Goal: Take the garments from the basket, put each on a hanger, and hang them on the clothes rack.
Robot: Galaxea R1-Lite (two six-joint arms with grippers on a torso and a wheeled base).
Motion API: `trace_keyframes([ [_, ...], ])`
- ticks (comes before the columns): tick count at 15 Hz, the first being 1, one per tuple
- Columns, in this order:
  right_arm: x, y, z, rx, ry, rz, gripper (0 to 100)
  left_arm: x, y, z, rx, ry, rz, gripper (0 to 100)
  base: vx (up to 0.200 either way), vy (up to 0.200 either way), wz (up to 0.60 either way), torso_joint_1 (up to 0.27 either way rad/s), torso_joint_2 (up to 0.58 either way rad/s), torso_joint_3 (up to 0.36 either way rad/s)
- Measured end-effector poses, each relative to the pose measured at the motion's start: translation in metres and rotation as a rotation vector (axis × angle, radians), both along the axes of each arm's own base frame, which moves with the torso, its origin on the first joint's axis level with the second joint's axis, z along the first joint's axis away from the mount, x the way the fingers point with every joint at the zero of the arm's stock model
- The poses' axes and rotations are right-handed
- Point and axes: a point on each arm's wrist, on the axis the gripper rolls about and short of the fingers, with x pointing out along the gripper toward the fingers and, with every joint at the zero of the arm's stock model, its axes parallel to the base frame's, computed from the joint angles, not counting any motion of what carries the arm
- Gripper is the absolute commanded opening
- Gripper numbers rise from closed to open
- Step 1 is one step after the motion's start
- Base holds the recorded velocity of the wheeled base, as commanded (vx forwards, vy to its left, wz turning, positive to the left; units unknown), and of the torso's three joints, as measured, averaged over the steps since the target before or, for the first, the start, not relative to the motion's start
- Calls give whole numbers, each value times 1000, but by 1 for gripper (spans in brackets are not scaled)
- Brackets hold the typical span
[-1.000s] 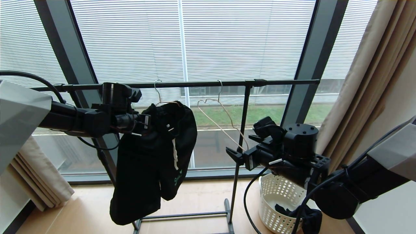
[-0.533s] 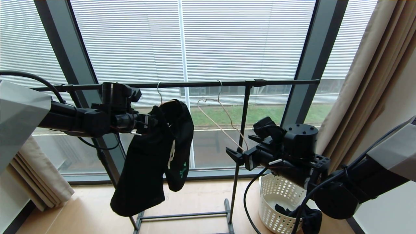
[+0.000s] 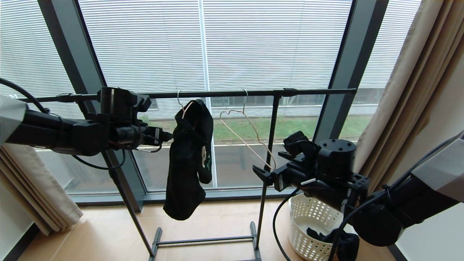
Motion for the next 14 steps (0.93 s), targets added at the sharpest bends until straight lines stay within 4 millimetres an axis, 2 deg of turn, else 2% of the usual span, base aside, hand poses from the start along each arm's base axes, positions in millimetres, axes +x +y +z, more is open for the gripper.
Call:
trace_keyframes([
  [2,-7,-2,4,-3,-6,-13,100,-25,4,10,-2,0,-4,100,0,0,0,0,0,0],
  [6,-40,-10,14,-27,-6,-30,100,-82,18,17,-18,26,-22,100,0,0,0,0,0,0],
  [10,-106,-34,16,-118,13,-74,100,-159,34,-1,-38,96,-38,100,0,0,0,0,0,0],
  [14,-150,-55,2,-188,58,-74,100,-196,38,-20,-41,69,-38,100,0,0,0,0,0,0],
])
